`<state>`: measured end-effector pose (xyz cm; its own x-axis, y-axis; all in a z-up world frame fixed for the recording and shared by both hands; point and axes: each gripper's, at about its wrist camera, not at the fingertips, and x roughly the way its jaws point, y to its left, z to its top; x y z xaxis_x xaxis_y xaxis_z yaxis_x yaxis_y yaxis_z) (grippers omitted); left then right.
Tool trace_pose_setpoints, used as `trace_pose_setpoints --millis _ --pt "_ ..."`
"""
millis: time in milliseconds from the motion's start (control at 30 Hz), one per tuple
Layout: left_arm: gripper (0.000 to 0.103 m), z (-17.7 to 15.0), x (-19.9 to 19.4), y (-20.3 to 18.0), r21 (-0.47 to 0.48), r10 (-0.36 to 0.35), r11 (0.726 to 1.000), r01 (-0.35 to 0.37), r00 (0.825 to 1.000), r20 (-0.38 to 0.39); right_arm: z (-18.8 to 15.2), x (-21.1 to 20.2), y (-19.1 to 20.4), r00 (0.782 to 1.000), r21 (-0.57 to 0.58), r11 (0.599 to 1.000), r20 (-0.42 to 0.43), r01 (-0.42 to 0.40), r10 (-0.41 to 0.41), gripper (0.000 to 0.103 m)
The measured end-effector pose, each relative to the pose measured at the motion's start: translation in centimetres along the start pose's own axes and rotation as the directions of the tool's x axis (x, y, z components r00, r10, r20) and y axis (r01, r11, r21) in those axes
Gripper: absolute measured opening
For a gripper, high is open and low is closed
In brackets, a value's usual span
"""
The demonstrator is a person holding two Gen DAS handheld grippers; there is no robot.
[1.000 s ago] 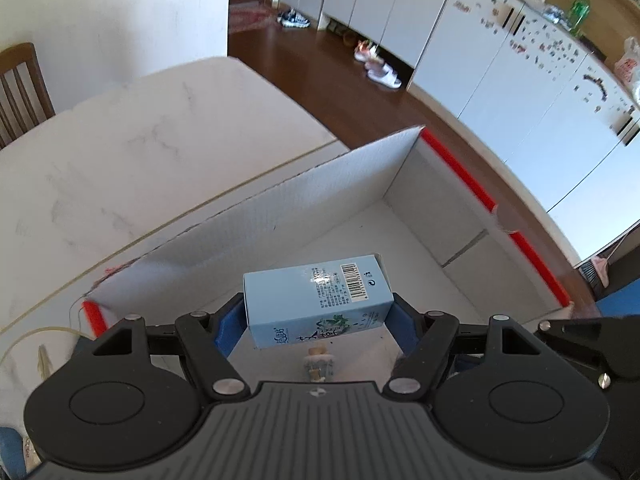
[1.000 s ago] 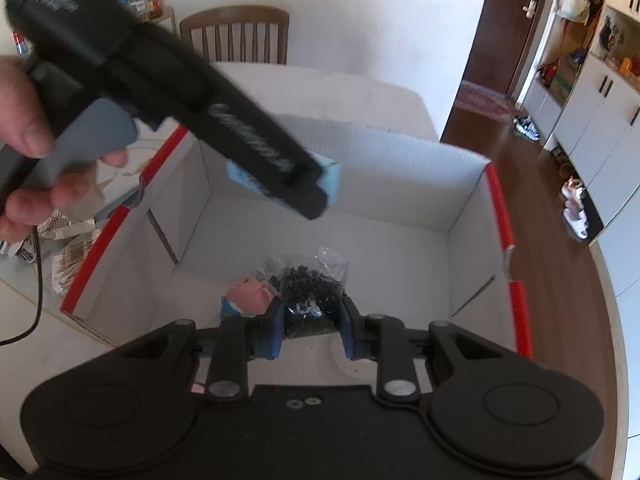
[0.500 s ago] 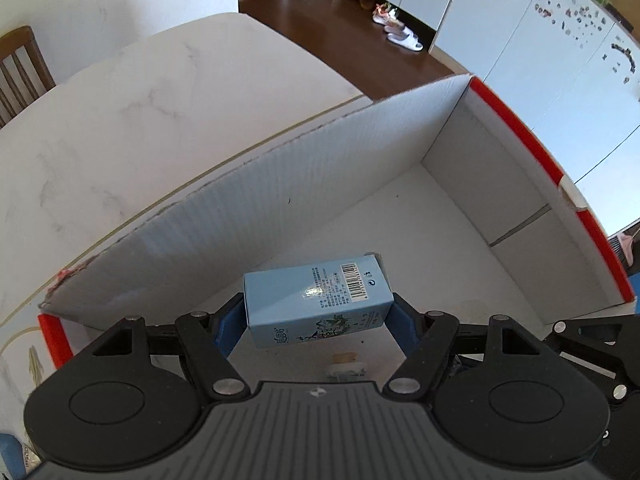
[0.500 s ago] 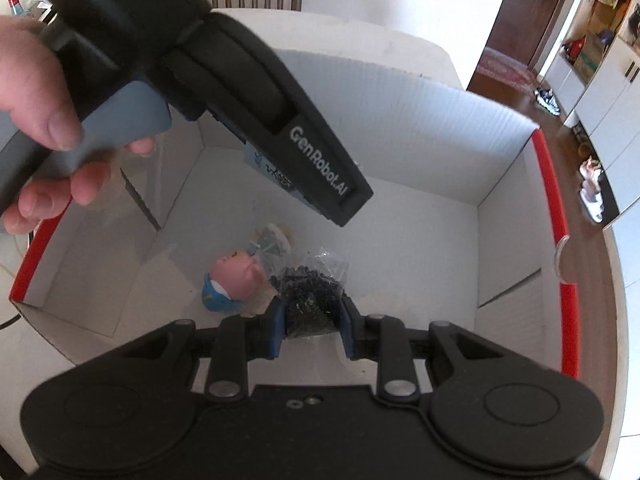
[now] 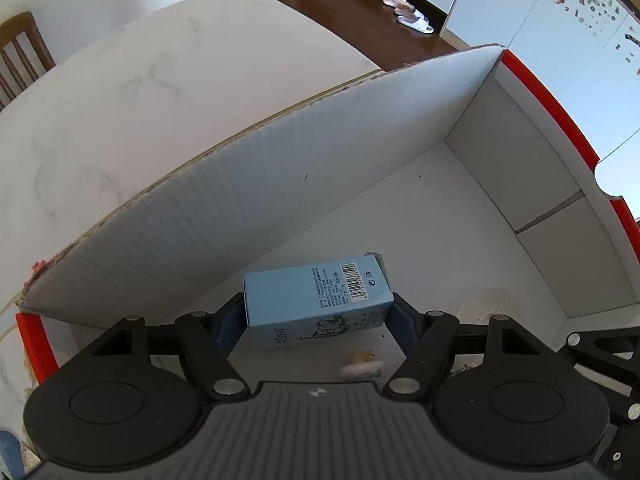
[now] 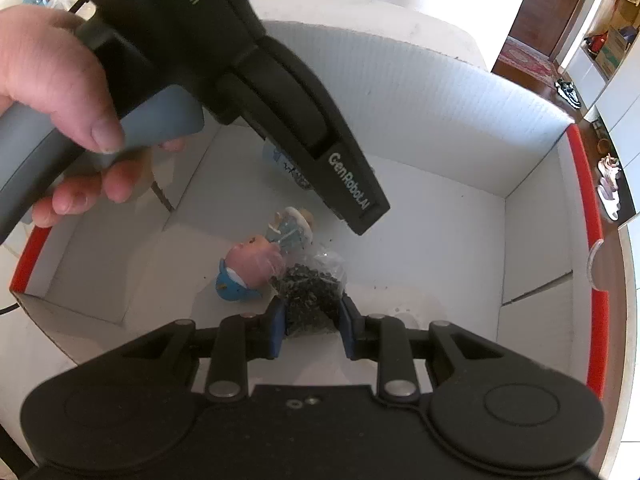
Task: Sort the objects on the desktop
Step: 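Lower the carton into the box and open the left gripper while the right gripper releases the bag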
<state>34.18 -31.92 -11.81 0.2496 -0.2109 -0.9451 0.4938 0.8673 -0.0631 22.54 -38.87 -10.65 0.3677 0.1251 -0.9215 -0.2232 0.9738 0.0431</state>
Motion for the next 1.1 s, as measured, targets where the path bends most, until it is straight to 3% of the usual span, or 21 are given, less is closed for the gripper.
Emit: trace_pose_setpoints --millis 467,600,767,833,1100 --pt "0.074 0.2 0.6 0.0 -0.017 -0.004 1.000 0.003 0.999 -0.039 1.9 1.0 -1.5 0.999 -0.011 1.000 -0.033 -0.009 0.008 0.027" --pt "0.074 0.1 0.5 -0.4 -0.002 0.032 0.999 -0.032 0.999 -0.043 2.2 1.1 -1.6 0.999 -0.012 1.000 -0.040 -0.002 0.001 0.032" --pt "0.075 -0.2 -0.4 -0.3 -0.010 0.021 1.000 -0.021 1.000 -0.017 2.5 0.9 -2.0 0.999 -0.007 1.000 -0.035 0.005 -0.005 0.040" --pt "0.076 -0.3 -0.9 -0.2 -0.018 0.018 1.000 -0.018 1.000 -0.008 2.6 0.6 -2.1 1.000 0.001 1.000 -0.025 0.000 0.000 0.053" --pt "0.076 -1.1 -4.1 0.2 -0.029 -0.023 0.999 0.025 0.997 0.069 0.9 -1.5 -2.1 1.000 0.013 1.000 0.019 -0.005 0.005 0.053"
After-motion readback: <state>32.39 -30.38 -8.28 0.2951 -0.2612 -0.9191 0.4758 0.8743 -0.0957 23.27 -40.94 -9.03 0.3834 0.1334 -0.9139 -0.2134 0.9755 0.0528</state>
